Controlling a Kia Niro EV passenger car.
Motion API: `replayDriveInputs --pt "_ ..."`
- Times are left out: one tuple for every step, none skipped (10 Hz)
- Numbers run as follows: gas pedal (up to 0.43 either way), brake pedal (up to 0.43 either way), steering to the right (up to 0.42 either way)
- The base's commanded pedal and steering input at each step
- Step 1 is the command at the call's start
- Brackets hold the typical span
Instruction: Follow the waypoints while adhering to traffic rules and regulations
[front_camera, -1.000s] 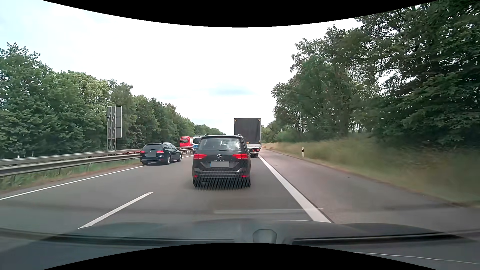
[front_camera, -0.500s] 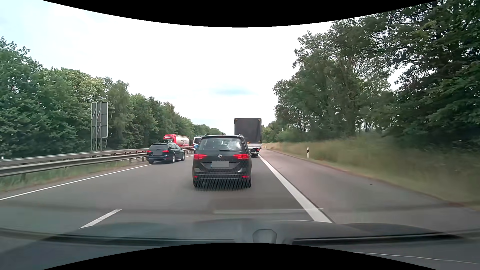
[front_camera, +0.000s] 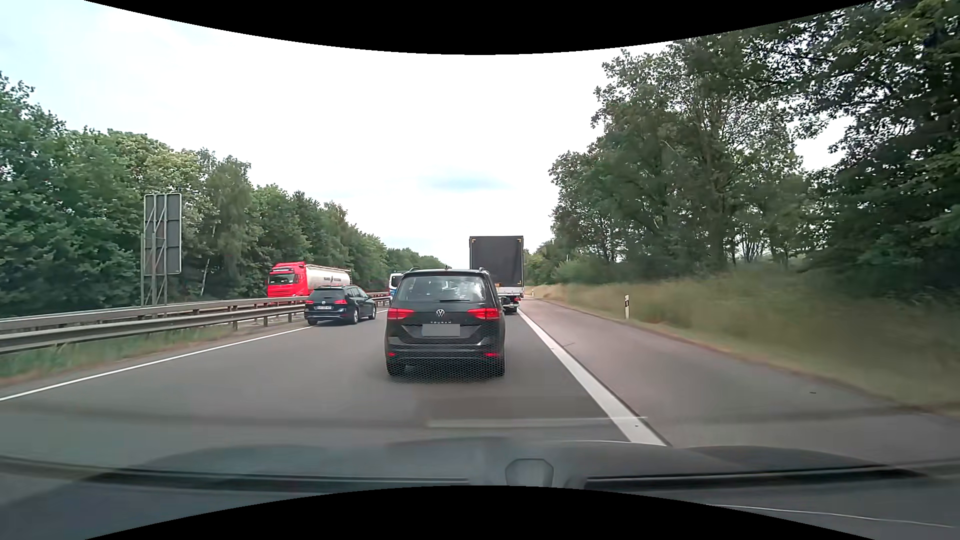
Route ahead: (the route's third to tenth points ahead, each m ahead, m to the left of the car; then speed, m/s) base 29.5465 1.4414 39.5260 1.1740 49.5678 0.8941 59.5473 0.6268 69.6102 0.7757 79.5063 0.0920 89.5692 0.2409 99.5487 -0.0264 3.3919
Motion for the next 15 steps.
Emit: replayDriveInputs --pt "0.039 0.0 -0.004" --pt "0.039 0.0 -0.003" --pt "0.039 0.0 -0.003" --pt "0.039 0.0 -0.002" --pt "0.028 0.0 -0.002" --pt "0.028 0.0 -0.002" --pt "0.028 0.0 -0.002" --pt "0.028 0.0 0.0" --pt "0.028 0.0 0.0" --pt "0.028 0.0 0.0" --pt "0.028 0.0 0.0" --pt "0.028 0.0 -0.001" --pt "0.028 0.0 -0.001" --pt "0.028 0.0 -0.001" --pt "0.028 0.0 -0.001"
